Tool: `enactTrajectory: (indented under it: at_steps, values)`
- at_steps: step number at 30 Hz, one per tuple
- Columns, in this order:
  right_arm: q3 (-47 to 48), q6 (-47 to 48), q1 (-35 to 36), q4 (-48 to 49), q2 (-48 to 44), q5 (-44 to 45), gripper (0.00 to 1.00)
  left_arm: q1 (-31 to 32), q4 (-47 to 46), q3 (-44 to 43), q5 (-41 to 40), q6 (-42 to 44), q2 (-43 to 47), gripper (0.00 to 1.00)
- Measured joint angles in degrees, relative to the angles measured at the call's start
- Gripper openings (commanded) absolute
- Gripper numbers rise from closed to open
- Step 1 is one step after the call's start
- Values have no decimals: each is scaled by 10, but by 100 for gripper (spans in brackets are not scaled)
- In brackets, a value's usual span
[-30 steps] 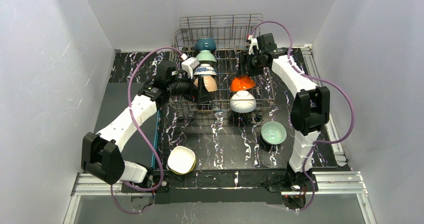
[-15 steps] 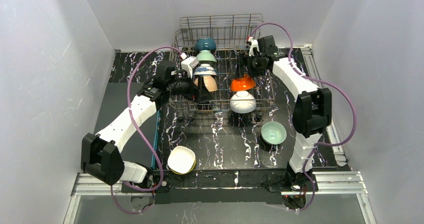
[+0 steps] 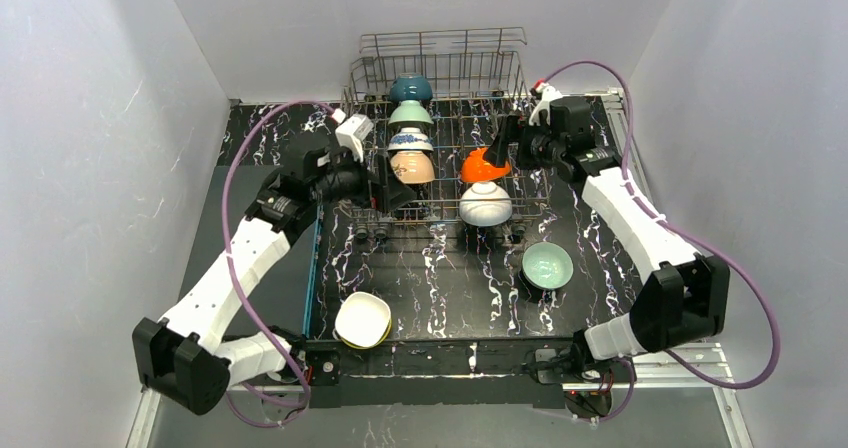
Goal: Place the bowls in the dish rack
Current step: Turn the bowl upside down on the dish rack, then pick up the bowl from the center of the board.
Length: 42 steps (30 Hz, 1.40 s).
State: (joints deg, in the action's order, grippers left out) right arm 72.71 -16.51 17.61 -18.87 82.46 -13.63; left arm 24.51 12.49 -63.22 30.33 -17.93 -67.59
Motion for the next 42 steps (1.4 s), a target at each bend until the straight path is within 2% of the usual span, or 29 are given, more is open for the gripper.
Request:
enactTrajectory:
  at_steps: [4,9,14,18,24,32,42]
  values:
    - [-63,-42,-3,11,-45,45,99,-1,-24,70,5,-55,46,98]
    - [-157,-70,-4,25,-161,103,99,6,-43,109,11,-120,50,98]
    - [-163,-85,-4,28,-232,164,99,63,-56,90,7,-140,32,98]
    - [-170,-91,-4,23,-237,189,99,134,-49,27,-1,-114,-35,98]
    - [-196,-99,-4,-7,-232,215,99,236,-42,-29,-14,5,-130,98]
    - [-168,-98,-5,-24,-206,240,99,303,-98,-51,22,178,-247,98]
    - [-144,-95,-15,-42,-199,242,99,365,-143,-85,57,503,-349,97]
